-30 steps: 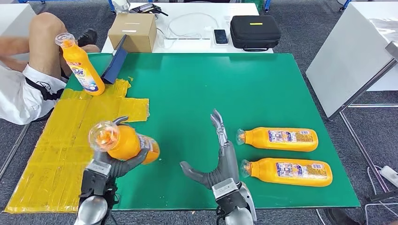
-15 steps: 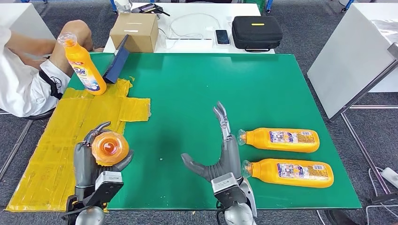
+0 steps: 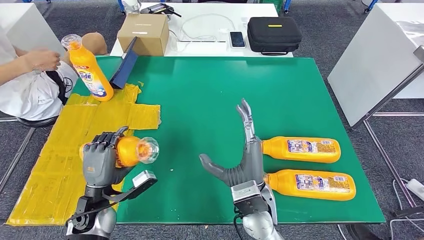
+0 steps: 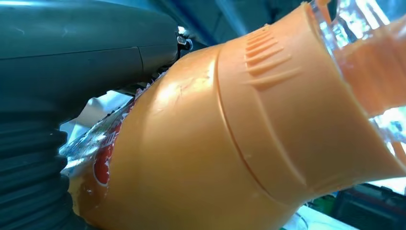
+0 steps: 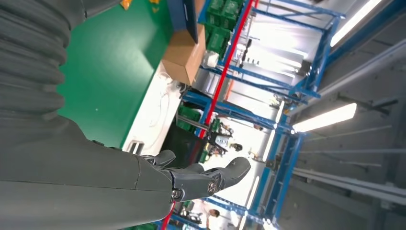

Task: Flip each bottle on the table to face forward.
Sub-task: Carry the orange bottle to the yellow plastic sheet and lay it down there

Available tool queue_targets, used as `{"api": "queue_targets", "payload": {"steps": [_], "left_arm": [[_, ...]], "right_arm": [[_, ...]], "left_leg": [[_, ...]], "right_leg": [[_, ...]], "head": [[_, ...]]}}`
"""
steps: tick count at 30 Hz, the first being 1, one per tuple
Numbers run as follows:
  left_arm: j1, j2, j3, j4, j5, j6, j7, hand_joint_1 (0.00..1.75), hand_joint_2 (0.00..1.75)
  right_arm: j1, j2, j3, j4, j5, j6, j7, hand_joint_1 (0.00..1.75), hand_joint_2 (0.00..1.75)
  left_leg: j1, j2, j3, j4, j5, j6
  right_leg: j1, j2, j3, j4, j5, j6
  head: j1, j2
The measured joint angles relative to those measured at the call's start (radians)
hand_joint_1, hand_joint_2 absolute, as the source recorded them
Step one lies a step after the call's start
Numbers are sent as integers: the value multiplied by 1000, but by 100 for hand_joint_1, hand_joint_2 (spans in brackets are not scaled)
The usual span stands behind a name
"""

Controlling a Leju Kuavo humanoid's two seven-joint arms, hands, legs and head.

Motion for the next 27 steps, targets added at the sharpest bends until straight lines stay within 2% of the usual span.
{"api": "queue_targets", "payload": {"steps": [4,7,11,16,19,22,27], "left_arm": [[-64,-8,7,62,-61,0,36,175,175],[-129,-8,-11,139,-139,0,138,175,175],[-220,22,-97,250,-178,0,304,175,175],[-266,52,-171,319,-184,2,350,175,175],[-283,86,-214,343,-185,3,419,175,175],[-320,139,-283,393,-185,3,507,175,175],[-369,194,-324,521,-185,3,541,175,175]], "right_arm": [[-9,-16,-3,0,-13,-6,-8,0,175],[-9,-29,-18,-1,-26,-9,-26,0,175],[-9,-43,-46,-6,-34,2,-49,0,175],[-11,-54,-63,-8,-35,3,-53,0,175],[-16,-57,-67,-8,-35,2,-54,0,175],[-27,-61,-68,-8,-38,2,-57,0,175],[-38,-66,-69,-8,-50,2,-63,0,175]], "left_leg": [[0,0,0,0,0,0],[0,0,0,0,1,1],[0,0,0,0,2,2],[-1,1,-1,0,2,2],[-1,1,-1,0,2,2],[0,1,-1,0,2,2],[0,2,-1,0,2,2]], "right_leg": [[0,0,0,0,1,-1],[0,-1,-1,0,2,-2],[0,0,1,0,4,0],[0,0,1,0,4,0],[0,0,0,0,4,0],[0,0,0,0,4,0],[0,0,0,0,4,0]], "head": [[0,0],[0,0],[0,0],[0,0],[0,0],[0,0],[0,0]]}}
